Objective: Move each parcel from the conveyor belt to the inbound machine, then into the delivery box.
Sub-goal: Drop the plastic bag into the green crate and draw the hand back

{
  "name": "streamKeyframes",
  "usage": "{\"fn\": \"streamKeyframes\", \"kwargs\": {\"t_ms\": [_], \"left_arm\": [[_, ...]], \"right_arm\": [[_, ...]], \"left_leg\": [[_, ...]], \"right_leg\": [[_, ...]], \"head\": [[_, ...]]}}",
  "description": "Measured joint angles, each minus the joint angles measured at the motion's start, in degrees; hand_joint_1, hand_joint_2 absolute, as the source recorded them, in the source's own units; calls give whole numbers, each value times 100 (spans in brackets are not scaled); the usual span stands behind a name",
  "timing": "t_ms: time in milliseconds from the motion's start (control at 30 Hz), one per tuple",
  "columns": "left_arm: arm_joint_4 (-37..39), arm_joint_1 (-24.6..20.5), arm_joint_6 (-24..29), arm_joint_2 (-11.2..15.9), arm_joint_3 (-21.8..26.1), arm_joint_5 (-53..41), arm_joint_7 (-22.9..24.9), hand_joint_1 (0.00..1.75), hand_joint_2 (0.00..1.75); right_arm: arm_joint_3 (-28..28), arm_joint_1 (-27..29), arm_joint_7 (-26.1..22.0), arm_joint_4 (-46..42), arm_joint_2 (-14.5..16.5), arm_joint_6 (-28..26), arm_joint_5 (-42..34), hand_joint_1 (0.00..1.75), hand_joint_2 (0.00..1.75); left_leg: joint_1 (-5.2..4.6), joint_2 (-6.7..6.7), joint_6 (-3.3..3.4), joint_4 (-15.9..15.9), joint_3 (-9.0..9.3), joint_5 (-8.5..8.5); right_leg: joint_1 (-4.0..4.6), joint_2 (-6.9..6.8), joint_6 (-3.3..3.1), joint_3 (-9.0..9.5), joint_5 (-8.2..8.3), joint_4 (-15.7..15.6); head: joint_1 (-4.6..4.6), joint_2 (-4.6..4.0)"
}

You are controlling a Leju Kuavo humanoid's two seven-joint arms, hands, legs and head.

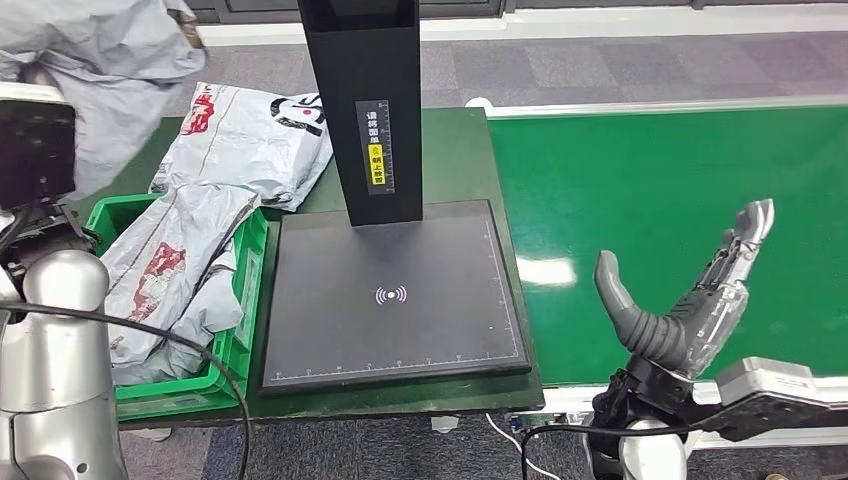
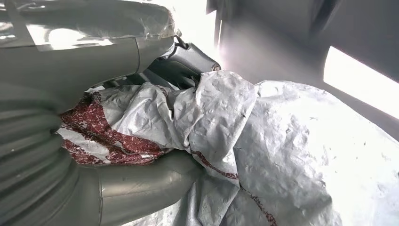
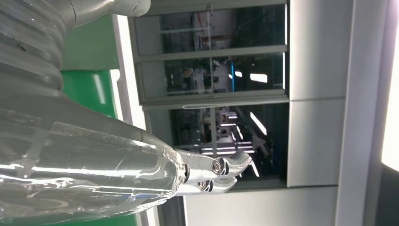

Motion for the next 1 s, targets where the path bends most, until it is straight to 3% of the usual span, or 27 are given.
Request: {"fn": "streamKeyframes", "kwargs": {"t_ms": [100, 167, 267, 467, 600, 867, 1000], "left_arm": [[191, 3, 249, 181, 110, -2235, 760, 175, 175], [375, 22, 159, 396, 97, -2920, 1340, 175, 175], [569, 42, 57, 708, -16, -3099, 1836, 175, 175], [767, 53, -55, 1002, -128, -3139, 2022, 175, 175], [1110, -51, -780, 1281, -623, -3146, 2632, 175, 175], [3100, -595, -1637, 1395, -1629, -3146, 2325, 175, 175], [4030, -846, -2155, 1245, -1793, -3135, 1651, 175, 175]], "right_arm": [[4, -57, 80, 19, -1, 68, 31, 0, 175], [7, -90, 86, 53, -7, 73, 8, 0, 175], [8, -114, 80, 102, -18, 72, -25, 0, 175], [9, -150, 80, 162, -28, 81, -32, 0, 175], [10, -177, 76, 185, -33, 162, -49, 0, 175], [10, -271, 78, 260, -33, 338, -18, 0, 175], [9, -301, 82, 271, -33, 416, 10, 0, 175]], "left_leg": [[1, -3, -2, -1, 1, 2], [2, 4, -6, -1, 1, 5], [4, 11, -9, -1, -1, 7], [6, 2, -11, -1, -4, 9], [5, 0, -10, 0, -4, 10], [5, 21, -17, 1, -3, 16], [4, 16, -17, 1, -5, 16]], "right_leg": [[1, -1, 0, 1, 0, 0], [3, 3, -5, -3, 3, 1], [9, 9, -12, -10, 7, 2], [9, 3, -12, -10, 7, 2], [8, 1, -12, -12, 7, 2], [10, 16, -20, -18, 21, 2], [10, 15, -21, -19, 21, 2]], "head": [[0, 0], [-1, 0], [-1, 0], [0, 0], [0, 0], [0, 0], [0, 0]]}}
